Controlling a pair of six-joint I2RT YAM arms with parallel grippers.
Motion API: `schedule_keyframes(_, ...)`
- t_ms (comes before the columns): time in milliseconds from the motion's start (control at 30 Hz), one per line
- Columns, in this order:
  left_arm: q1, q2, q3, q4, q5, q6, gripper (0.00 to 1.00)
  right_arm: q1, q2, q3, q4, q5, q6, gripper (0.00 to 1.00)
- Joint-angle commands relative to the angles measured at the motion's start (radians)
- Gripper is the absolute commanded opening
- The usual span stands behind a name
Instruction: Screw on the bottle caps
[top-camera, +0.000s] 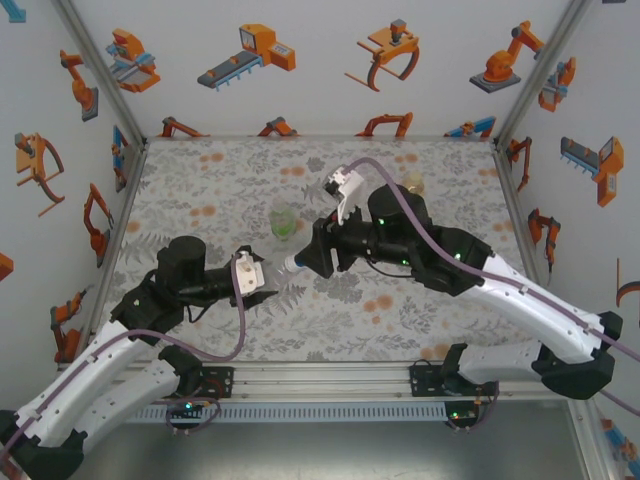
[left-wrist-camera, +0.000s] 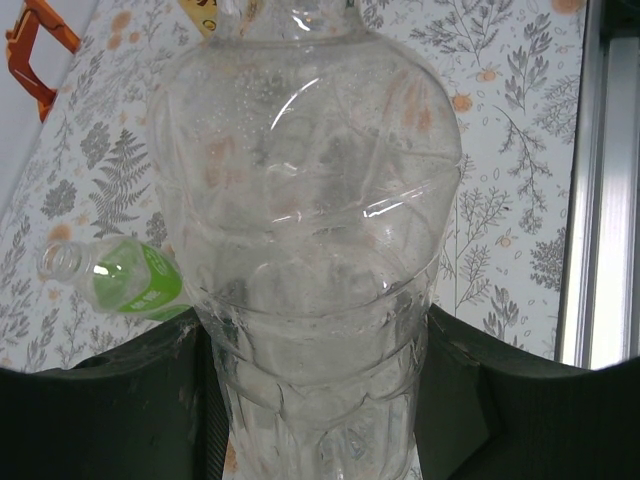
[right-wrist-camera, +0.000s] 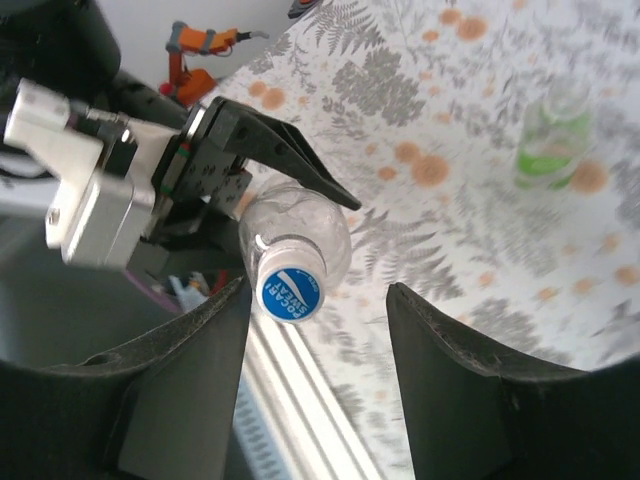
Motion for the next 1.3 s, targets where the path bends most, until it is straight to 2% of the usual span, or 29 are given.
schedule_keyframes(0,-0.001,-0.002,0.014,0.022,0.05,0.007,0.0,0.006,-0.017,0.023,-0.011,-0.1,-0.366,0.52)
schedule_keyframes(167,-0.002,0.007,0.019,0.007,0.09,0.018,0.0,0.007,-0.022,0.05,-0.162,-0.375,-0.835,0.49)
schedule_keyframes(200,-0.001,0.009,0.02,0.003,0.099,0.02,0.0,0.007,-0.022,0.054,-0.183,-0.391,-0.901,0.48)
schedule_keyframes(400,-0.004,0.037,0.036,-0.033,0.17,0.038,0.0,0.007,0.03,0.144,-0.294,-0.398,-1.075,0.49)
schedule_keyframes(633,-0.006,0.057,0.045,-0.054,0.216,0.049,0.0,0.006,0.092,0.193,-0.382,-0.439,-1.142,0.52)
schedule_keyframes(867,-0.007,0.065,0.047,-0.058,0.223,0.051,0.0,0.006,0.125,0.184,-0.381,-0.462,-1.142,0.5)
schedule_keyframes(1267,-0.008,0.083,0.052,-0.059,0.227,0.049,0.0,0.008,0.148,0.179,-0.339,-0.507,-1.104,0.39)
